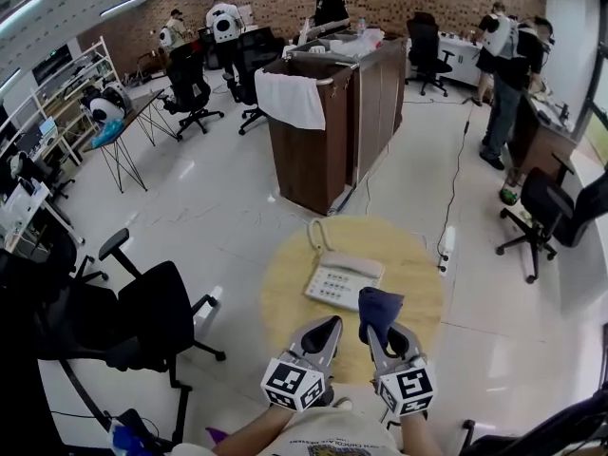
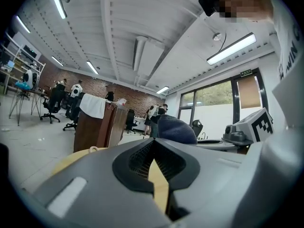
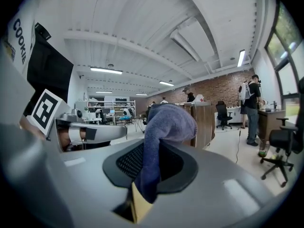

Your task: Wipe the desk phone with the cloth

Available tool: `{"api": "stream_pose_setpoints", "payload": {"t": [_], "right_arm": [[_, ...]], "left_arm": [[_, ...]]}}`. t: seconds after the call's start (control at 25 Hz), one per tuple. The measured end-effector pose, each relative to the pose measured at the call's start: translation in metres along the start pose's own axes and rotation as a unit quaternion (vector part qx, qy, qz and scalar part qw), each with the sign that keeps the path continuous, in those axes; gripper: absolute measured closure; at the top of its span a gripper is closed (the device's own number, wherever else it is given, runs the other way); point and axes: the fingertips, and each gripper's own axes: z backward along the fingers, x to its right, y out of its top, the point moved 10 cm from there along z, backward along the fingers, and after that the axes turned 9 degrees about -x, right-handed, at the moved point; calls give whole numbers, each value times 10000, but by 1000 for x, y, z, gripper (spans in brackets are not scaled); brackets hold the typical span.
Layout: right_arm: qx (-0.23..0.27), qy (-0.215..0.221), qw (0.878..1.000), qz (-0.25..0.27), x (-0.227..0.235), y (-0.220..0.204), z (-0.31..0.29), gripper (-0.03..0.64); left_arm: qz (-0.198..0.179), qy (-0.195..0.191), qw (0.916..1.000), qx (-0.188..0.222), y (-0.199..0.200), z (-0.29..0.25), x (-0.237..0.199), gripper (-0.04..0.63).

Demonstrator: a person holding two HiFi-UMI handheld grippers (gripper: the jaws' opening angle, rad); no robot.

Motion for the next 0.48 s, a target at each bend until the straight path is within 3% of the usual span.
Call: {"api": "stream_pose_setpoints", "payload": {"t": [0.48], "right_arm": [[-119,109,9998,80,-7,-9,-3,552]], "left_arm": [[59,64,10000,34,-5,3,-1,604]]}}
